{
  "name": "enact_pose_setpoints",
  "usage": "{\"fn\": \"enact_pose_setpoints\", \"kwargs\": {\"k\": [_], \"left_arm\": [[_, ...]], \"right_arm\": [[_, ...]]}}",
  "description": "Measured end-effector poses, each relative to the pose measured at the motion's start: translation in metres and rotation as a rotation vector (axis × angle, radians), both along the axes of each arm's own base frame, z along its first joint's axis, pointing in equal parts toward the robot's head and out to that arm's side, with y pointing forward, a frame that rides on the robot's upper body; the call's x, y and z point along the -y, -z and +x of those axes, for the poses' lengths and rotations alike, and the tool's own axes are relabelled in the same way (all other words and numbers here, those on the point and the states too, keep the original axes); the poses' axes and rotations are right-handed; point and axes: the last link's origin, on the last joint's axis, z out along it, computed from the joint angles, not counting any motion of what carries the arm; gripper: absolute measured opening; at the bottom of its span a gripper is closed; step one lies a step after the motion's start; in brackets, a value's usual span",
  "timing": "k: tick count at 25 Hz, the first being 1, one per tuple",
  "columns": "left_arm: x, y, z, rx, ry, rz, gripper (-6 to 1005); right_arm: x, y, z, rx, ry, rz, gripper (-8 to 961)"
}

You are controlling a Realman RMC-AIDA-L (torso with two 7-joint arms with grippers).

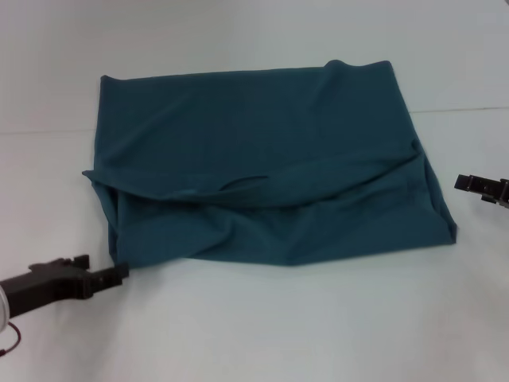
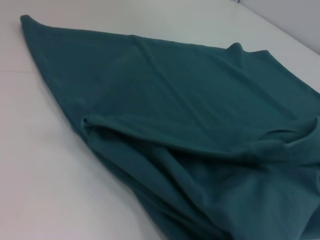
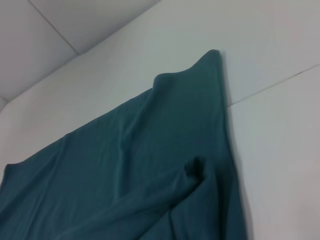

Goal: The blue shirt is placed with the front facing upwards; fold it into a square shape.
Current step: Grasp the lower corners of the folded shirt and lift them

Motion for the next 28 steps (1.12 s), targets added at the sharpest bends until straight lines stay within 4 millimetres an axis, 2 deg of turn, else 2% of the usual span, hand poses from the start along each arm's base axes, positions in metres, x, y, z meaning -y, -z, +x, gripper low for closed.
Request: {"fn": "enact_pose_setpoints", "kwargs": {"k": [9,14,19,25,28], "left_arm": [[-0.005,0.025,0.015,-0.047,0.069,-0.076,828],[-0.008,0.028,0.015,-0.07,0.067,-0.063,824],[-0.007,0.022,0.013,-0.057,0.054,-0.04,647],[-0.002,0.004,0.014,-0.006,0.061,0.009,404],[-0.002,0.002,0.014,0.001,0.07,0.026,444]], "right_arm": [[0.002,0.005,-0.002,-0.018,-0.007,-0.019,765],[0.004,0.009,-0.005,-0.038,-0.016,-0.038,765],[0.008,0.012,-0.007,-0.058,-0.026,-0.056,766],[0.01,0.011,-0.007,-0.065,-0.028,-0.057,766],[0.01,0.011,-0.007,-0.068,-0.028,-0.056,766]]}}
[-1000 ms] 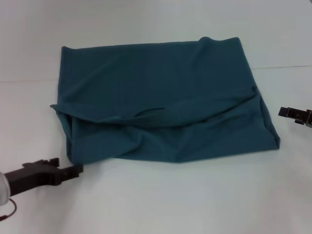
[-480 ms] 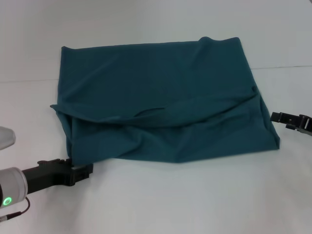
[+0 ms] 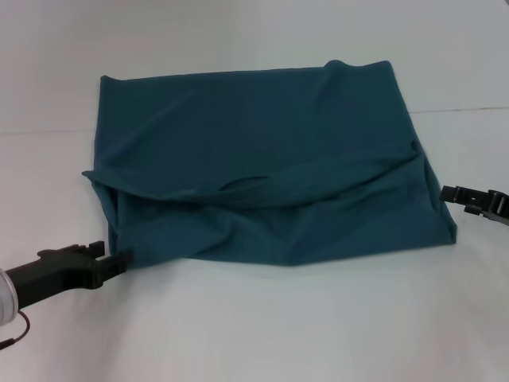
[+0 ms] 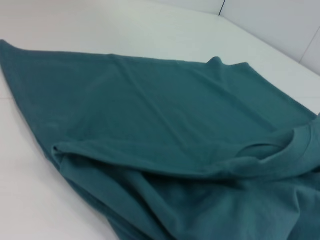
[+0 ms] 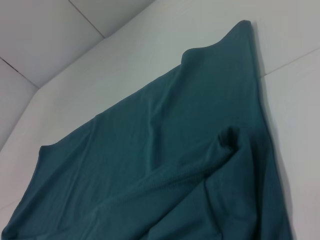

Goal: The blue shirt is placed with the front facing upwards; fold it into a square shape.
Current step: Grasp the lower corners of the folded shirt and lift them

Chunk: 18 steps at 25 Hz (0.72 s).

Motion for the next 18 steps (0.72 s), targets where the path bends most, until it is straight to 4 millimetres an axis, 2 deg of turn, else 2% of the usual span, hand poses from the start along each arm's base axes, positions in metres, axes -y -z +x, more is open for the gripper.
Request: {"fn": "enact_pose_setpoints", "kwargs": {"k": [8,13,16,18], "left_arm": [[0.001,0.0,-0.001,0.044,0.023,0.028,552],[0.0,0.007,-0.002,0.041,0.017,0.007,778],[0.0,0.01,-0.004,0.038,0.01,0.005,821],[0.0,0.01,-0.005,0.034,0.009,0.007,813]], "right_arm": [[-0.001,0.0,-0.001,0.004,-0.001,0.0,766],[-0.001,-0.001,0.001,0.008,0.005,0.005,766],[-0.002,-0.001,0.0,0.008,0.003,0.004,766],[-0.002,-0.001,0.0,0.008,0.003,0.004,767]]}}
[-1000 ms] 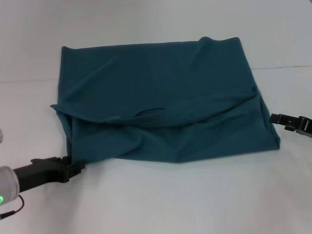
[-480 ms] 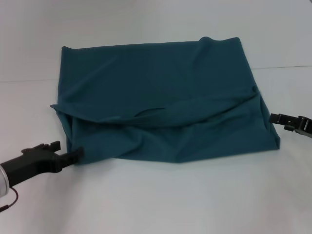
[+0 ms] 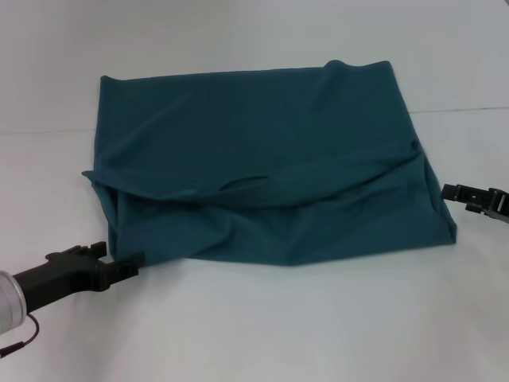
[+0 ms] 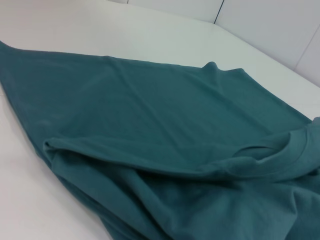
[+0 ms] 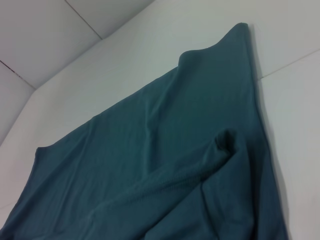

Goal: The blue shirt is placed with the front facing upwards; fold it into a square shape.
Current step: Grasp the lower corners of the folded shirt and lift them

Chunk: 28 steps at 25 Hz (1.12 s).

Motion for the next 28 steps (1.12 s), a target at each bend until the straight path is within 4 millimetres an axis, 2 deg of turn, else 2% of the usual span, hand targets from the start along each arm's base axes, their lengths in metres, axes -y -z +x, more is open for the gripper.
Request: {"fn": "enact_pose_setpoints", "kwargs": {"k": [14,19,25,28], "left_arm": [[-0.009,0.013,0.003,-0.028,0.01,-0.025,760],[-0.009,0.015,0.003,-0.042,0.019,-0.044,556],[-0.013,0.014,0.009,-0.047,0.04,-0.044,273],[-0.015,0.014,0.011,-0.048,0.049,-0.044,81]], "right_arm": [[-0.001,0.001,-0.002,-0.004,-0.006,-0.003,767],[-0.001,-0.003,-0.003,-0.001,-0.021,-0.013,767],[0.004,-0.019,0.0,0.062,-0.07,-0.097,767],[0.01,-0.023,0.004,0.121,-0.12,-0.115,766]]}}
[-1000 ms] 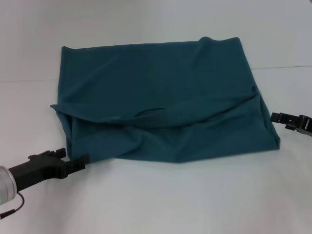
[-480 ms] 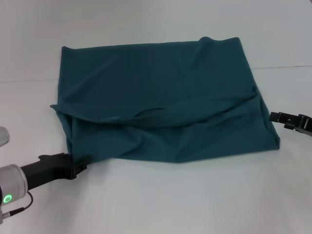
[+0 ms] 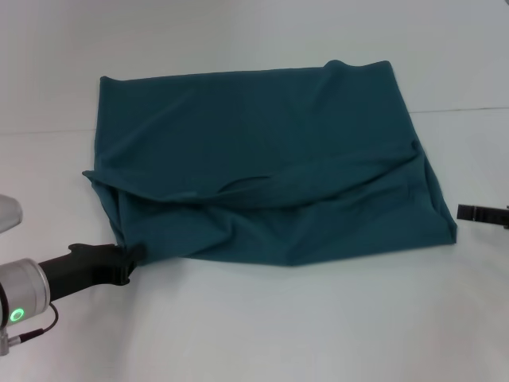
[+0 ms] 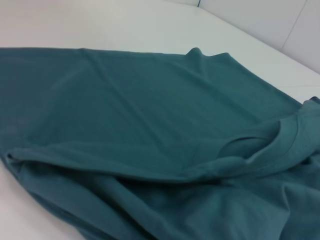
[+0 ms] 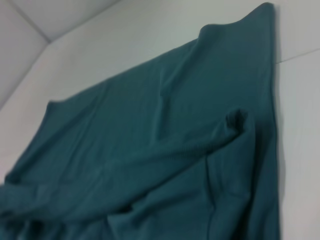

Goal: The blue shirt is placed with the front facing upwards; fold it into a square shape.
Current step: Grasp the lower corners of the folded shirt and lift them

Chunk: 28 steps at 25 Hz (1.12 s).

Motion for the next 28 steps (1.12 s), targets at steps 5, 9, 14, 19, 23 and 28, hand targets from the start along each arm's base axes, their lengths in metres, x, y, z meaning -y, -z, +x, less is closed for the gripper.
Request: {"fn": "enact_pose_setpoints", "kwargs": {"k": [5,9,14,19,23,28], "left_arm": [[-0.003,-0.001,0.002,-0.003,0.01,0.001,18],[-0.005,-0.001,0.003,-0.004,0.012,-0.002,21],[-0.007,-0.002,0.005,-0.004,0.019,-0.001,25],[-0.009,-0.003,0.007,-0.004,0.023,0.002,29],[-0.01,-0.003,0.008,-0.005,0.026,0.002,32],[-0.011,-0.003,0.009,-0.003,0.028,0.002,36]], "right_arm": [[0.01,0.015,0.003,0.12,-0.126,-0.044,765],[0.012,0.033,0.004,0.183,-0.173,-0.044,766],[0.006,0.045,0.002,0.218,-0.174,-0.025,766],[-0.003,0.046,-0.005,0.225,-0.19,-0.018,767],[-0.009,0.049,-0.01,0.228,-0.195,-0.015,766],[-0.014,0.057,-0.015,0.246,-0.202,-0.03,765]]}}
